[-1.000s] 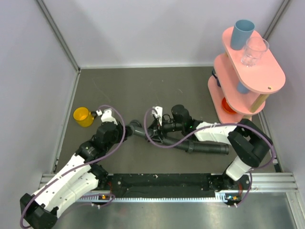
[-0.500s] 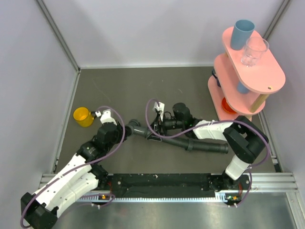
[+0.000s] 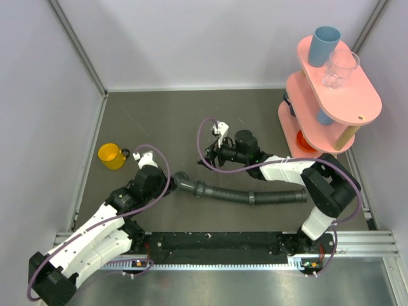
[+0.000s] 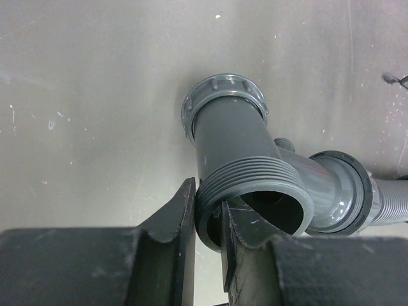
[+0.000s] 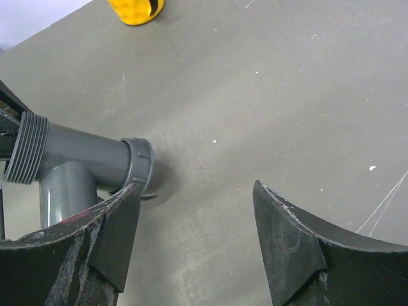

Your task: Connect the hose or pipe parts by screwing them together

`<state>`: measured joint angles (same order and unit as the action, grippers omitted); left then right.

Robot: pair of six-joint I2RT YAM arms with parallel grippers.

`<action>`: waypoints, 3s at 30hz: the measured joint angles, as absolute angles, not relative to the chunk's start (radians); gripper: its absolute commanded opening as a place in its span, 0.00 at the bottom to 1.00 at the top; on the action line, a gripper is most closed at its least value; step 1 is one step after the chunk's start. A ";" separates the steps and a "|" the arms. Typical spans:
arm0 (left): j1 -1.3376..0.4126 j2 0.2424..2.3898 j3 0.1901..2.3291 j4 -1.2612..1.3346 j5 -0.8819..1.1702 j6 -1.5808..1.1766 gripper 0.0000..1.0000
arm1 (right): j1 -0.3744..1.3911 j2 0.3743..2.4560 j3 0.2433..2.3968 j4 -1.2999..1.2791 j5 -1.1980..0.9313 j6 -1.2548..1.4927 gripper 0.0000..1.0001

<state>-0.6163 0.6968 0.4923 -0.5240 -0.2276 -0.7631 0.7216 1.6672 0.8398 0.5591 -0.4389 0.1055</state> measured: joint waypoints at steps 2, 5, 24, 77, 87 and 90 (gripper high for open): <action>-0.617 0.697 0.495 -0.536 -0.228 -0.768 0.00 | 0.722 1.662 0.839 0.555 -0.439 0.094 0.76; -0.616 0.704 0.506 -0.556 -0.236 -0.783 0.00 | 0.727 1.620 0.816 0.552 -0.447 0.056 0.84; -0.616 0.790 0.622 -0.638 -0.255 -0.811 0.00 | 1.017 1.493 0.696 0.397 -0.249 -0.466 0.95; -0.617 0.603 0.889 -0.634 -0.127 -0.708 0.69 | 0.945 1.312 0.629 0.508 -0.308 -0.575 0.00; -0.616 0.676 1.001 -0.775 -0.086 -0.658 0.71 | 1.052 1.311 0.602 0.508 -0.086 -0.794 0.00; -0.611 0.717 1.047 -0.826 -0.087 -0.647 0.70 | 1.074 1.311 0.602 0.506 -0.047 -0.835 0.00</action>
